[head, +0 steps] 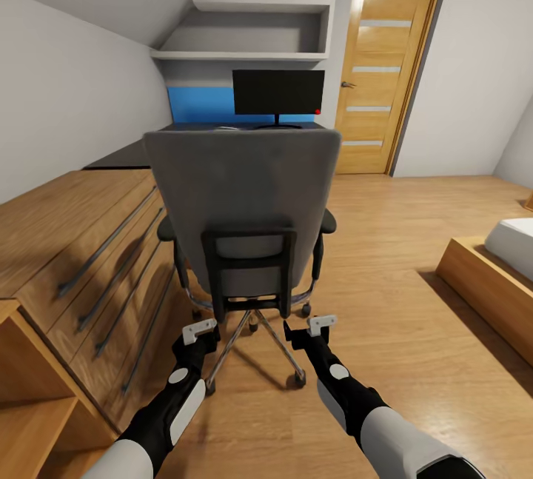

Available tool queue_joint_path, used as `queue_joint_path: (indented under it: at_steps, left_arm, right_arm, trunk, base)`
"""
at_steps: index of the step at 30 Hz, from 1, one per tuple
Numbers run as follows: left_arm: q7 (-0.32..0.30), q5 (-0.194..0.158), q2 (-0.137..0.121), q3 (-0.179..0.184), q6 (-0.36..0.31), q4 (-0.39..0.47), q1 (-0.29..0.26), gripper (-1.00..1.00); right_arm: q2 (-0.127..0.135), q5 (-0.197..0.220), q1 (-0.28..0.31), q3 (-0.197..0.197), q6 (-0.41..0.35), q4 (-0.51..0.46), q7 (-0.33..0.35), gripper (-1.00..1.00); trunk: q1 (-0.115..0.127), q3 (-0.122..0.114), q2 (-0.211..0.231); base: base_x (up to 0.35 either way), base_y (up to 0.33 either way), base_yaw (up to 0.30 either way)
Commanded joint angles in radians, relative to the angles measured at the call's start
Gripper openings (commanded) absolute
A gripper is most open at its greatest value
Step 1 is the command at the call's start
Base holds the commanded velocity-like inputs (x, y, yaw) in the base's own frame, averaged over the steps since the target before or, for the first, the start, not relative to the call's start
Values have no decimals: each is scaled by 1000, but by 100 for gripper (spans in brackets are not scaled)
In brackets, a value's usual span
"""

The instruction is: In the bedroom, organize the workspace by keeping the computer under the desk, ensuring the monitor is on the desk, placing the keyboard on the desk next to the monitor, placing the mouse on the desk next to the keyboard, moving the folder from the swivel chair onto the desk next to the mouse, stacking the notebook on top of the folder with the pen on top of the notebook, and positioning the swivel chair next to the desk.

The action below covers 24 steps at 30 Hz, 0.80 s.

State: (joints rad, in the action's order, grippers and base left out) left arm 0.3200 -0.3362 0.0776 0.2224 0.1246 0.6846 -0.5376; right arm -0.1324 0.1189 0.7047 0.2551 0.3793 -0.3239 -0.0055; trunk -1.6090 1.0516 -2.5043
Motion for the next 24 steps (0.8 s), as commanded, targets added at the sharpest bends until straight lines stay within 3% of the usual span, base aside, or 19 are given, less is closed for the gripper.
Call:
queue_joint_path:
  at_steps: [1, 24]
  left_arm:
    - [7, -10, -1, 6, 6, 0, -1, 100]
    - [7, -11, -1, 6, 7, 0, -1, 100]
  right_arm:
    - [1, 10, 1, 7, 4, 1, -1, 100]
    - [1, 10, 1, 7, 4, 2, 0, 100]
  trunk:
    - [0, 1, 0]
    - [0, 1, 0]
  base:
    - [124, 0, 0]
    - [256, -16, 0]
